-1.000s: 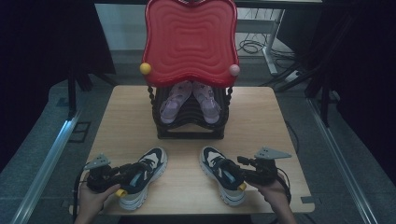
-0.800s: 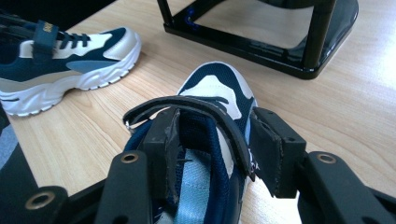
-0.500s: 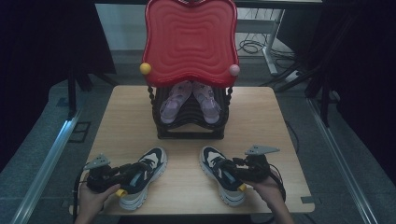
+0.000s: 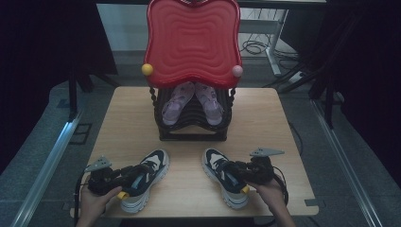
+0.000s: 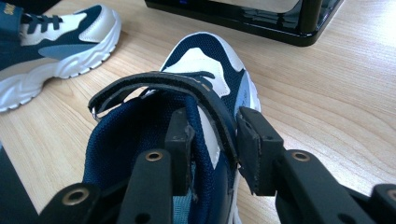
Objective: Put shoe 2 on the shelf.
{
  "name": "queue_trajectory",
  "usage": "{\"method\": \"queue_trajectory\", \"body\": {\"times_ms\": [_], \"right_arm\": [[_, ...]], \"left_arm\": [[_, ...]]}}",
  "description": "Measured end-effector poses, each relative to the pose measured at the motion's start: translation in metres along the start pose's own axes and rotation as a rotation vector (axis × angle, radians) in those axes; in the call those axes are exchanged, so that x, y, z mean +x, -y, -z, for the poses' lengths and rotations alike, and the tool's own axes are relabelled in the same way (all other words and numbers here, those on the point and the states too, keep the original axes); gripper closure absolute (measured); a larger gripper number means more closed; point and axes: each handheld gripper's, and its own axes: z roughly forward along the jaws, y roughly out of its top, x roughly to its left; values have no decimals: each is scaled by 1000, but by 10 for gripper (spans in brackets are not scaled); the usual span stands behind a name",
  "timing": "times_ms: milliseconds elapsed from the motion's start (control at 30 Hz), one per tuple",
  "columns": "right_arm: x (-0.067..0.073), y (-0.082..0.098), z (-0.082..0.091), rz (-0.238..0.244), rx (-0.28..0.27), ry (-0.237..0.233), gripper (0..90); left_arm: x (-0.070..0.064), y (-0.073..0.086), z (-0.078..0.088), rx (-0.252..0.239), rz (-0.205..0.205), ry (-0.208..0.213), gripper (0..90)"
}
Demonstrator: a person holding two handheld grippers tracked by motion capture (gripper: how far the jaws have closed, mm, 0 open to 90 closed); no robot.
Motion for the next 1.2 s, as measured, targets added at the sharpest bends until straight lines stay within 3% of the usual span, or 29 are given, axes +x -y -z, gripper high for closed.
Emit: {"method": "queue_trajectory", "body": {"times_ms": [467, 567, 733, 900, 967, 1067, 1200], "right_arm": [[0, 7, 7, 20, -60, 12, 739], [-6, 12, 14, -17, -97, -4, 746], [-9, 16, 20, -32, -136, -27, 748], [-13, 23, 27, -57, -193, -32, 747], [-16, 27, 31, -91, -221, -67, 747], [-18, 29, 32, -104, -242, -83, 747], [-21, 32, 36, -112, -270, -79, 745]], "left_arm": [[-1, 1, 0, -17, 10, -11, 675], [-2, 2, 1, -21, 11, -13, 681], [-3, 1, 5, -37, 7, -14, 683], [-3, 2, 13, -80, 17, -14, 683], [-1, 2, 17, -103, 27, -7, 684], [-1, 3, 20, -124, 35, -2, 684], [-1, 2, 25, -162, 50, 16, 685]]}}
